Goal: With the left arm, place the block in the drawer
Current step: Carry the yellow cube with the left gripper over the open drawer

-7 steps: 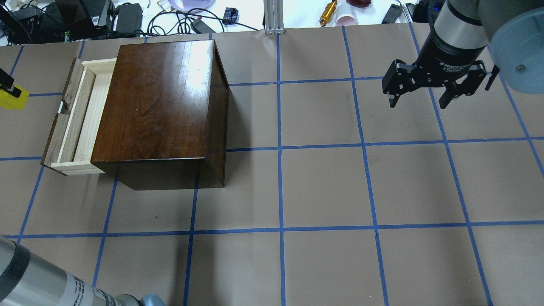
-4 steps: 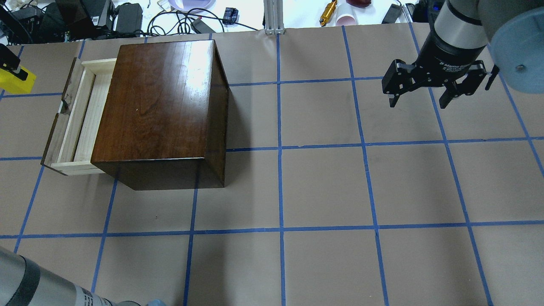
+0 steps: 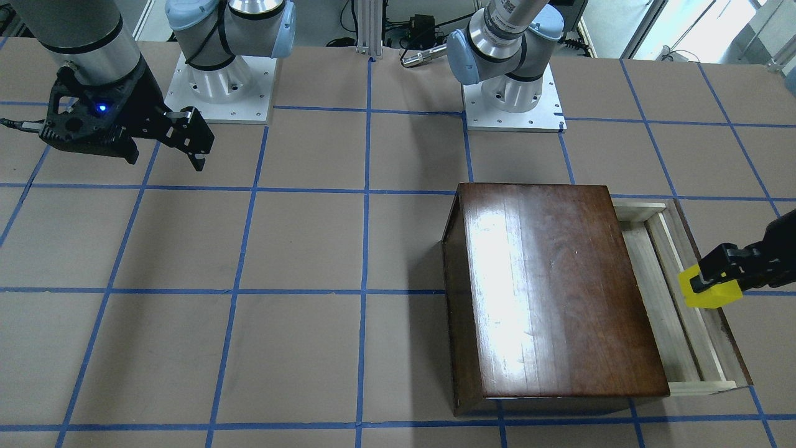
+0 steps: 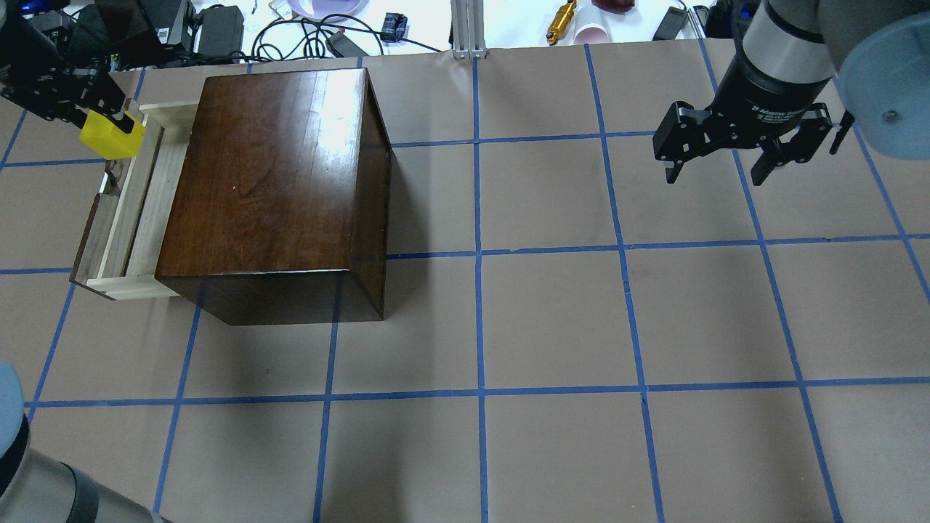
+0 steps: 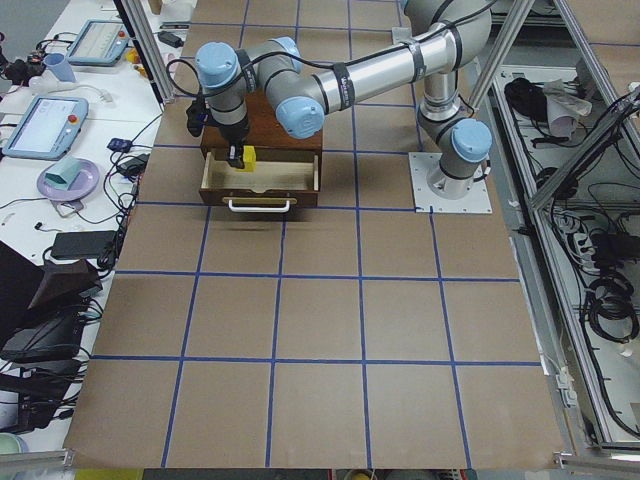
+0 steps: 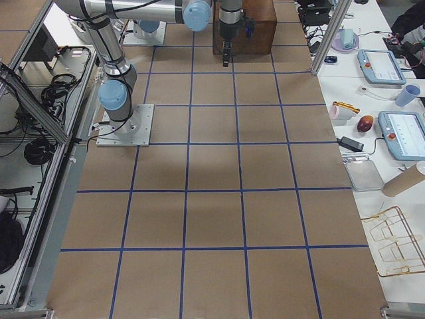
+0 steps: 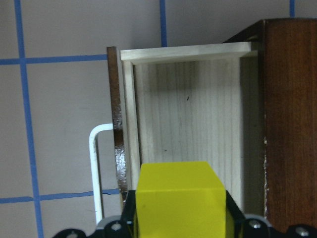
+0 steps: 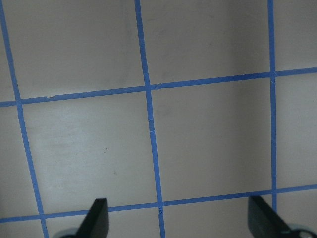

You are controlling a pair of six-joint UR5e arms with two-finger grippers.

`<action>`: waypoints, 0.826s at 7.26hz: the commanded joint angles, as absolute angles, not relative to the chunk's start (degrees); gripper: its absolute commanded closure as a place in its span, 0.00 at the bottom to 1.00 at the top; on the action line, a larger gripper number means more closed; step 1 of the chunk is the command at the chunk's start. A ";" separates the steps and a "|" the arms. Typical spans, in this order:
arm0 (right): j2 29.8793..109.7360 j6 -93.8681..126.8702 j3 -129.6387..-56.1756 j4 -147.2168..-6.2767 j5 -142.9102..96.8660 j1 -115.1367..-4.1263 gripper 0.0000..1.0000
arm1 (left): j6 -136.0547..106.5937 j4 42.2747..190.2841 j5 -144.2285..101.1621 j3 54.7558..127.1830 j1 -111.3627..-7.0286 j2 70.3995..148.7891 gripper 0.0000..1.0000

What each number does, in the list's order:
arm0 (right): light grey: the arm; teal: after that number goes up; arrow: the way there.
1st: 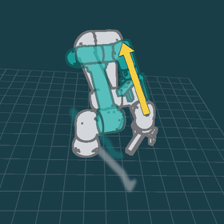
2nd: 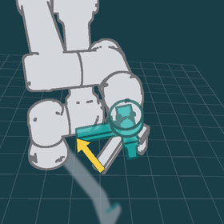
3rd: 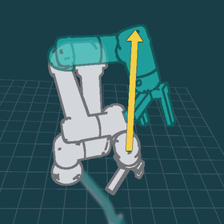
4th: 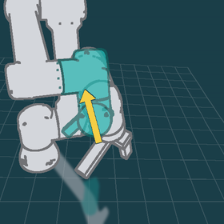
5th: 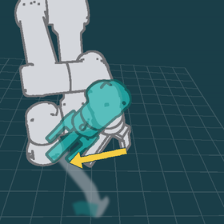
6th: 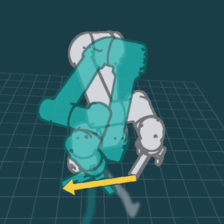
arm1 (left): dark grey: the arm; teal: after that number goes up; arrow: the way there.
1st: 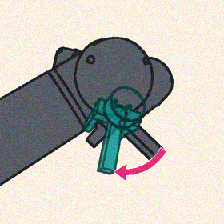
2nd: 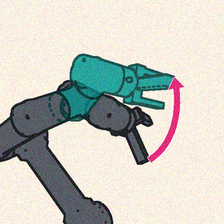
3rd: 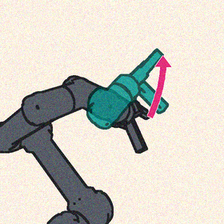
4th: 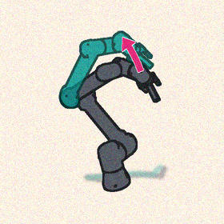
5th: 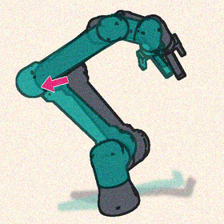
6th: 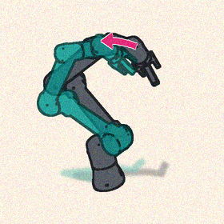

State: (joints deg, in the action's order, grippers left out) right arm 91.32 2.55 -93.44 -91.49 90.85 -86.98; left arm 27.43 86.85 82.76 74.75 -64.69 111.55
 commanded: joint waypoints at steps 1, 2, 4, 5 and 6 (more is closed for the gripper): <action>91.32 2.55 -93.52 -91.49 90.88 -86.92 0.00 | 27.42 84.92 82.53 76.64 -64.86 112.85 1.00; 91.32 2.55 -93.52 -91.49 90.88 -87.01 0.00 | 27.51 84.55 82.53 77.51 -64.86 113.46 1.00; 91.32 2.55 -93.43 -91.49 90.88 -87.01 0.00 | 27.51 81.84 82.36 80.58 -64.86 113.82 1.00; 91.32 2.55 -93.43 -91.49 90.88 -87.01 0.00 | 27.42 81.65 82.27 80.94 -64.95 113.91 1.00; 91.32 2.55 -93.43 -91.49 90.88 -86.92 0.00 | 27.51 81.65 82.27 81.38 -64.86 114.17 1.00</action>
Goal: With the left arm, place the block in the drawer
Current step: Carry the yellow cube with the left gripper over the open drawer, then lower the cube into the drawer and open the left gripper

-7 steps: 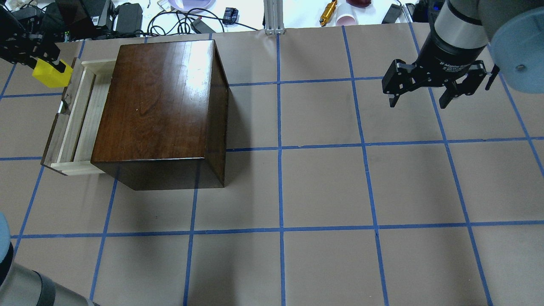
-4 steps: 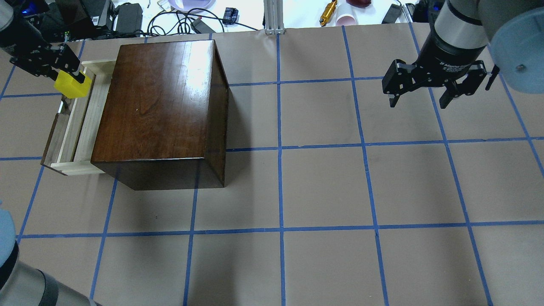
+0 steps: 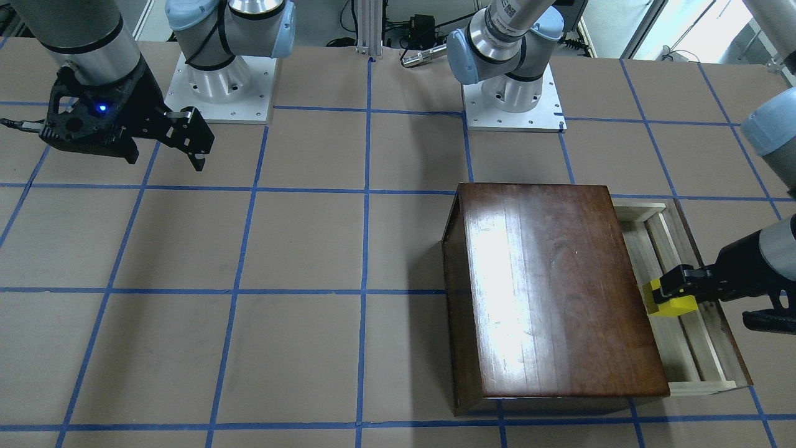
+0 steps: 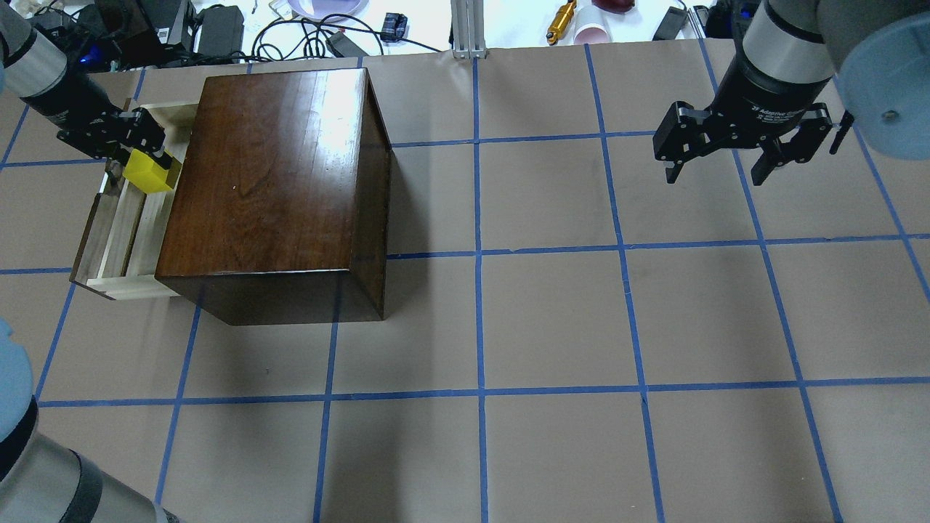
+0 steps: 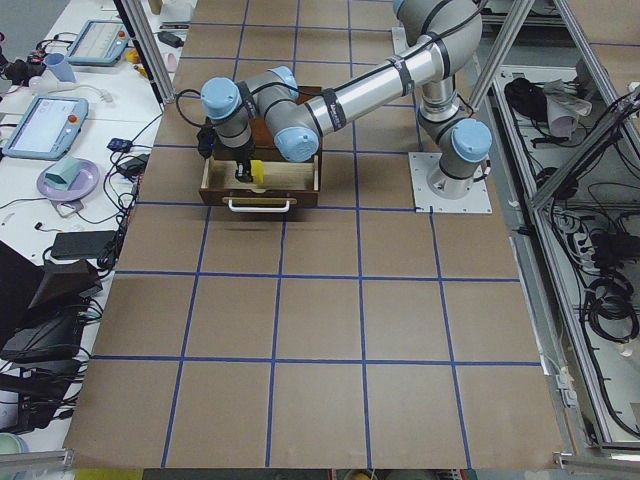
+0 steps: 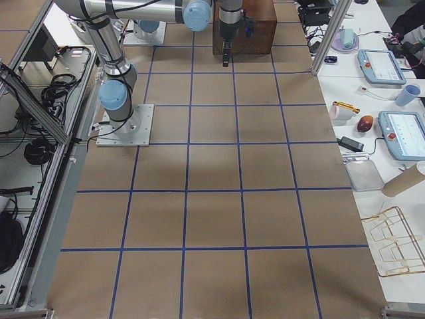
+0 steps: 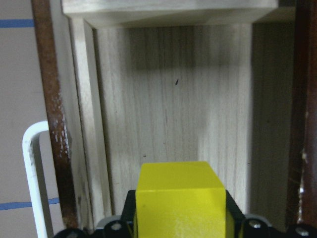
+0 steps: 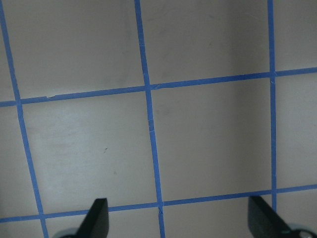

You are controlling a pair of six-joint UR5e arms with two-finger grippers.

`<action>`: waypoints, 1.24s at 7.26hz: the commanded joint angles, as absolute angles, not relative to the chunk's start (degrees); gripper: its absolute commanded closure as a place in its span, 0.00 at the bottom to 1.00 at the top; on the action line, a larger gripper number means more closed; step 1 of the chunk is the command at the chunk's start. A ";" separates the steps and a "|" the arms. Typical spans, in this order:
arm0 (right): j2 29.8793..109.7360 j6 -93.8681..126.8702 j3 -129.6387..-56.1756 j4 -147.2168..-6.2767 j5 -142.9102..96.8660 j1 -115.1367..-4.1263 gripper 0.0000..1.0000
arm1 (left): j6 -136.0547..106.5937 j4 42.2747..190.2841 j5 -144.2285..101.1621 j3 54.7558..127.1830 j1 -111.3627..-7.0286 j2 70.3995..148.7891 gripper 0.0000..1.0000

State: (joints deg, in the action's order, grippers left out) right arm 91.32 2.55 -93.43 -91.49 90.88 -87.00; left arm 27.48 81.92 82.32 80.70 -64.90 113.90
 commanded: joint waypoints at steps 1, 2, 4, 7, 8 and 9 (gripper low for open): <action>91.32 2.55 -93.43 -91.49 90.88 -87.01 0.00 | 27.51 81.65 82.18 82.00 -64.86 114.34 1.00; 91.32 2.55 -93.43 -91.49 90.88 -87.01 0.00 | 27.60 81.65 82.18 82.18 -64.95 114.35 0.78; 91.32 2.55 -93.43 -91.49 90.88 -86.92 0.00 | 27.42 81.82 82.35 82.27 -64.86 114.08 0.00; 91.32 2.55 -93.43 -91.49 90.88 -87.01 0.00 | 27.07 83.66 82.88 81.48 -64.95 111.54 0.00; 91.32 2.55 -93.43 -91.49 90.88 -87.01 0.00 | 26.64 86.37 83.14 80.43 -65.21 110.40 0.00; 91.32 2.55 -93.43 -91.49 90.88 -86.92 0.00 | 24.98 88.83 83.23 78.16 -65.56 109.43 0.00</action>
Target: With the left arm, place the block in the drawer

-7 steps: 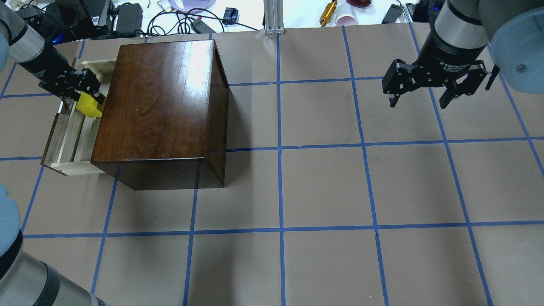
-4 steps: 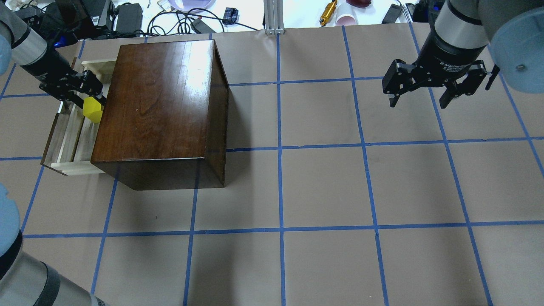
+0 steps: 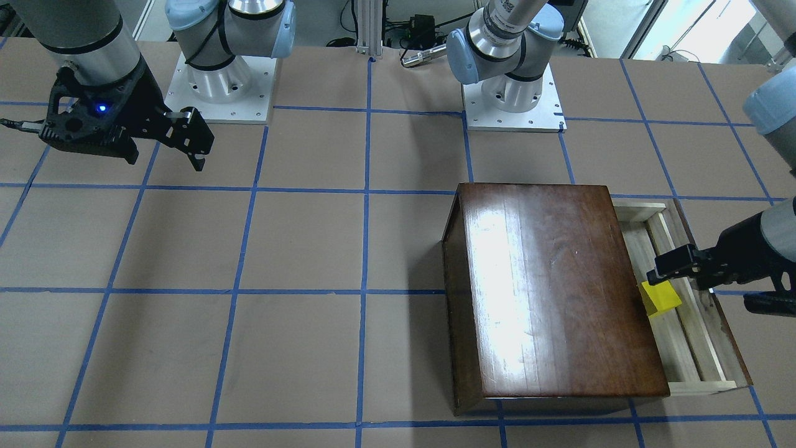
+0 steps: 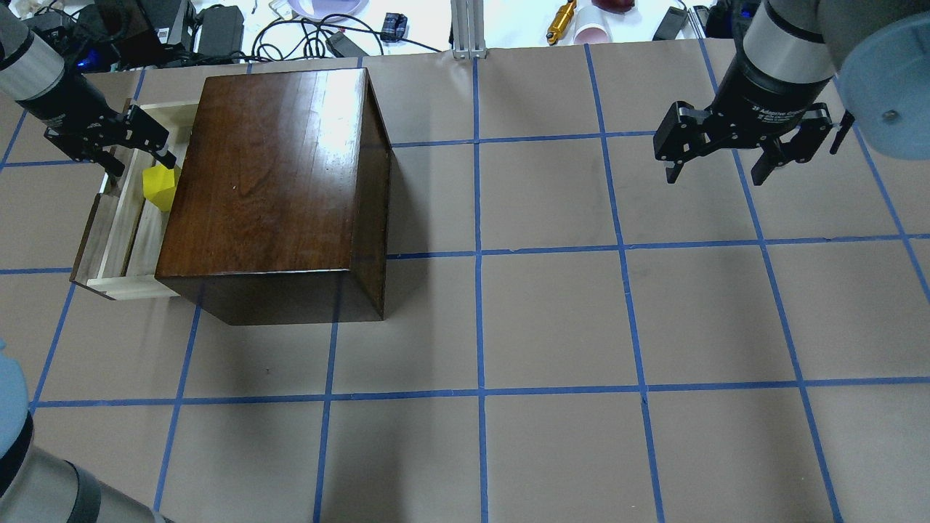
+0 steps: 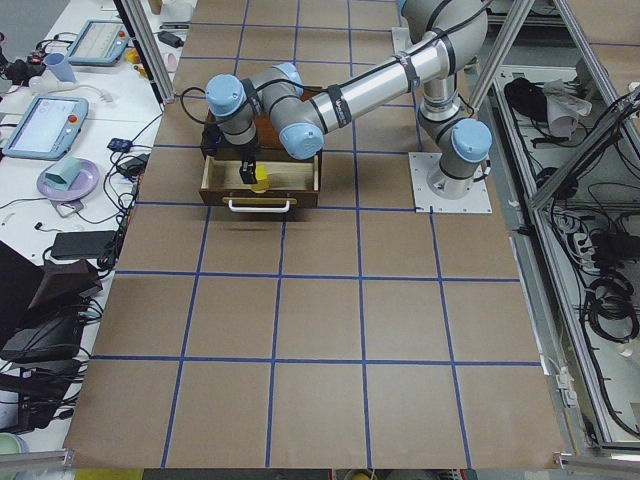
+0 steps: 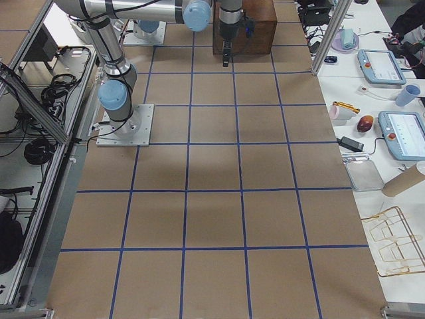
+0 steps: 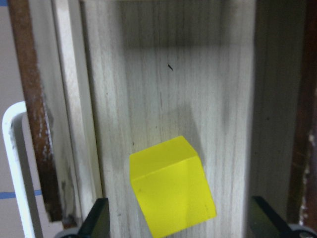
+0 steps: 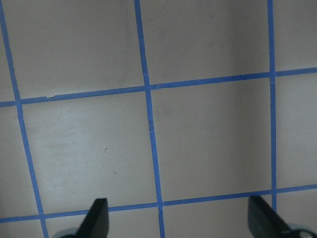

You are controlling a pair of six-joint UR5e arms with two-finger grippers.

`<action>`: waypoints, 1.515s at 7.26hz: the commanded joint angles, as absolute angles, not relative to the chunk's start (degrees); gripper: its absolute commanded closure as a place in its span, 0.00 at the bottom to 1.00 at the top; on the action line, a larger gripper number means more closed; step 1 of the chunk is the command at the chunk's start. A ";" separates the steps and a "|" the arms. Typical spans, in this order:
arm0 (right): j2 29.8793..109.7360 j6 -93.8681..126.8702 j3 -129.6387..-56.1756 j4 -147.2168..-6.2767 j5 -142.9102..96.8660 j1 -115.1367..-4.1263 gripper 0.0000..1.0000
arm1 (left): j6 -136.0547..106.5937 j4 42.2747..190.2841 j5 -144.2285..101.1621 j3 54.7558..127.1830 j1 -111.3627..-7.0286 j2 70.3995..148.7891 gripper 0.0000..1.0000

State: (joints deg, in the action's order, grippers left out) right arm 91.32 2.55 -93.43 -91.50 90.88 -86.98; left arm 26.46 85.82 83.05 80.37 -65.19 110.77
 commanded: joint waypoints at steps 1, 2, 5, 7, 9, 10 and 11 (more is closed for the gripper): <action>91.32 2.55 -93.43 -91.49 90.88 -87.01 0.00 | 22.87 91.55 83.23 76.48 -66.35 108.29 0.00; 91.32 2.55 -93.43 -91.49 90.88 -87.01 0.00 | 22.42 92.19 83.23 76.03 -69.32 106.80 0.00; 91.32 2.55 -93.43 -91.49 90.88 -87.01 0.00 | 17.69 92.29 85.52 76.46 -76.18 101.79 0.00; 91.32 2.55 -93.43 -91.49 90.79 -86.92 0.00 | 15.05 94.48 87.61 76.99 -81.01 100.72 0.00; 91.32 2.55 -93.51 -91.49 90.79 -86.92 0.00 | 8.46 94.31 90.61 79.52 -87.77 99.85 0.00; 91.32 2.55 -93.43 -91.49 90.79 -87.01 0.00 | 7.31 93.87 91.22 81.54 -89.19 99.23 0.00; 91.32 2.55 -93.43 -91.49 90.79 -86.92 0.00 | 7.82 93.78 90.53 83.65 -89.56 97.75 0.00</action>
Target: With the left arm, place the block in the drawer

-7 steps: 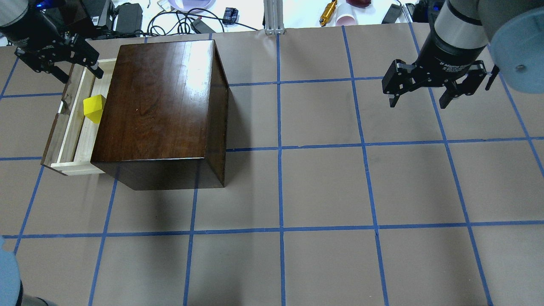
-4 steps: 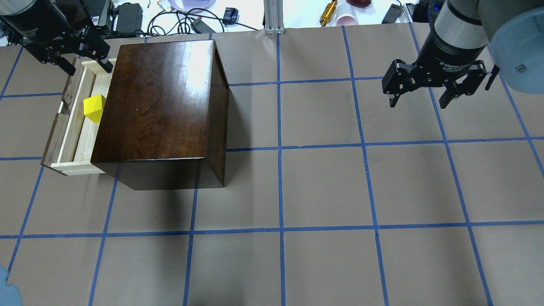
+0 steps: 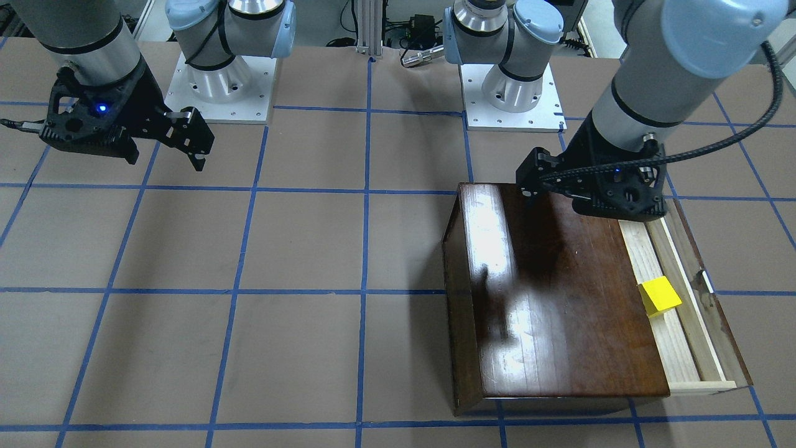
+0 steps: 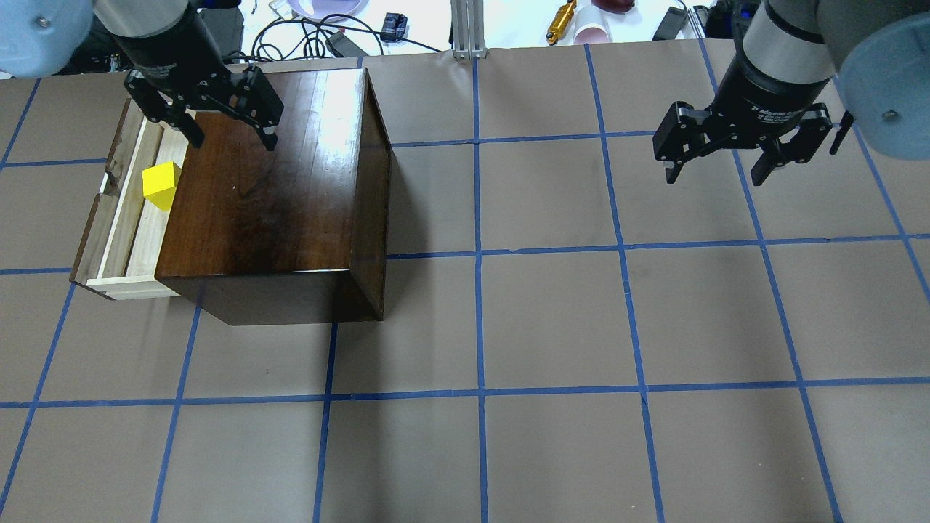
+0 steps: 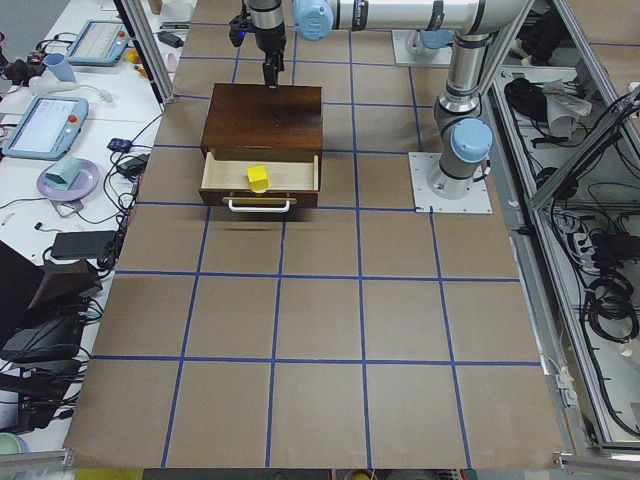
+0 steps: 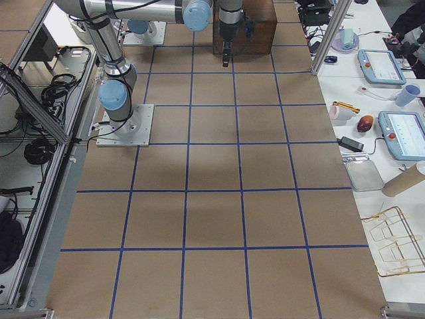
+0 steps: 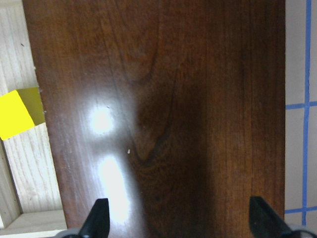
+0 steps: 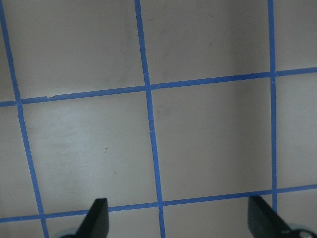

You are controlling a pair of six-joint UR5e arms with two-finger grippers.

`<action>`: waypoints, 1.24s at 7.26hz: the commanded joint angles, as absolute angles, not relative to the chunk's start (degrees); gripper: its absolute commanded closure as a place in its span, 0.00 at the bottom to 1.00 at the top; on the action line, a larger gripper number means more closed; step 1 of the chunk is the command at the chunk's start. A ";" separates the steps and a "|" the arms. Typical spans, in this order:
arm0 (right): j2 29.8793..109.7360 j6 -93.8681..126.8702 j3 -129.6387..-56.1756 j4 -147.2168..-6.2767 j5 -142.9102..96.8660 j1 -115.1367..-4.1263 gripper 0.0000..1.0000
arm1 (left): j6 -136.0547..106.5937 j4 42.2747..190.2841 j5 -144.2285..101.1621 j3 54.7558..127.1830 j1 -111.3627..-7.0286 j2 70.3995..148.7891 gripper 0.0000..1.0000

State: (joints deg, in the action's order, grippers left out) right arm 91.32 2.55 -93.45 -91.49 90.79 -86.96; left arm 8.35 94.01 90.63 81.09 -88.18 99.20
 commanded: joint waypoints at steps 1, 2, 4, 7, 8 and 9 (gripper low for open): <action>91.32 2.55 -93.43 -91.49 90.79 -87.01 0.00 | 8.52 93.78 90.70 85.59 -89.56 96.08 0.00; 91.32 2.55 -93.43 -91.49 90.88 -87.01 0.00 | 8.61 93.78 90.96 87.26 -89.39 94.76 0.00; 91.32 2.55 -93.43 -91.49 90.88 -87.01 0.00 | 8.70 93.69 90.44 87.63 -88.77 94.04 0.00; 91.32 2.55 -93.43 -91.49 90.88 -87.01 0.00 | 8.61 93.69 90.35 87.54 -88.42 93.96 0.00; 91.32 2.55 -93.43 -91.49 90.88 -87.01 0.00 | 8.61 93.69 90.35 87.45 -88.42 93.96 0.00; 91.32 2.55 -93.43 -91.49 90.88 -87.01 0.00 | 8.61 93.69 90.26 87.36 -88.42 93.96 0.00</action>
